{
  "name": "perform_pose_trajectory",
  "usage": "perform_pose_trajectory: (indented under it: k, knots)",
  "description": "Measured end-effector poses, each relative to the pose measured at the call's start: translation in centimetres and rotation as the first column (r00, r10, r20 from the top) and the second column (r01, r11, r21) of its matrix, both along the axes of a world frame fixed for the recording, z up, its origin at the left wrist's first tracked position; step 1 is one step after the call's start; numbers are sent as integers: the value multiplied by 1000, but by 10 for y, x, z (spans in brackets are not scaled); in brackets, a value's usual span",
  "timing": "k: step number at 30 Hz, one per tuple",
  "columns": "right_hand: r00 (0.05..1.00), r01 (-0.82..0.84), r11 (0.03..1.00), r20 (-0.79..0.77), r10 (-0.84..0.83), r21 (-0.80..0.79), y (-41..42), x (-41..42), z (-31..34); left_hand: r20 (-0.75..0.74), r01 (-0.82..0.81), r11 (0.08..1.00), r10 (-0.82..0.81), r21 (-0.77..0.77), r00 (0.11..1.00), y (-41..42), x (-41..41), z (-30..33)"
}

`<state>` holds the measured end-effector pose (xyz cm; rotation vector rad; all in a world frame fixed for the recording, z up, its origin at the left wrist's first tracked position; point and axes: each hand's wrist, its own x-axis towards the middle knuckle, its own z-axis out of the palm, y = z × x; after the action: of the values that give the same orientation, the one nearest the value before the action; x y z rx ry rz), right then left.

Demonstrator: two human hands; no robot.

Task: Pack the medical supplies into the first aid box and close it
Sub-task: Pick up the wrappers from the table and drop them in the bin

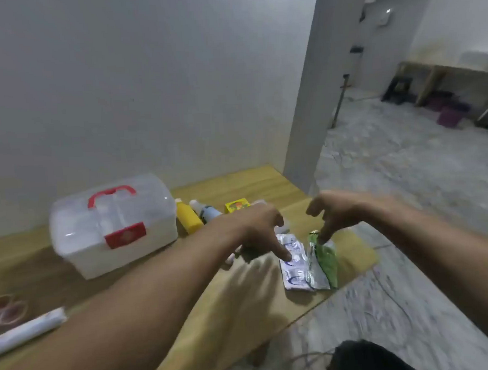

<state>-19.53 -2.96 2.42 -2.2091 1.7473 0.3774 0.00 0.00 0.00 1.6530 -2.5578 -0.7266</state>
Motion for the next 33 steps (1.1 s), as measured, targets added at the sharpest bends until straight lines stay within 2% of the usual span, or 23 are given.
perform_pose_trajectory:
  k: [6,12,16,21,25,28,33]
  knots:
    - [999,16,1000,-30,-16,-5,15,-25,-66,39,34,998,-31,-61,999,15,-35,-54]
    - [993,24,996,116,-14,-84,27,-46,-92,125,-13,996,23,-85,992,20,-50,-84]
    - [968,79,983,249,-36,-166,31,-61,-97,51,-97,991,102,-88,993,18,-59,-86]
    - [951,130,967,305,-59,-218,36,-83,-93,-32,-161,961,158,-223,987,12,-71,-89]
    - [913,242,953,374,-162,-179,42,-111,-86,-84,-165,946,147,-278,986,10,-90,-81]
    - [852,348,930,453,-262,-117,52,-142,-83,-140,-164,949,130,-268,982,8,-116,-71]
    - [787,443,895,499,-363,-48,75,-202,-86,-202,-72,945,7,-319,979,13,-173,-59]
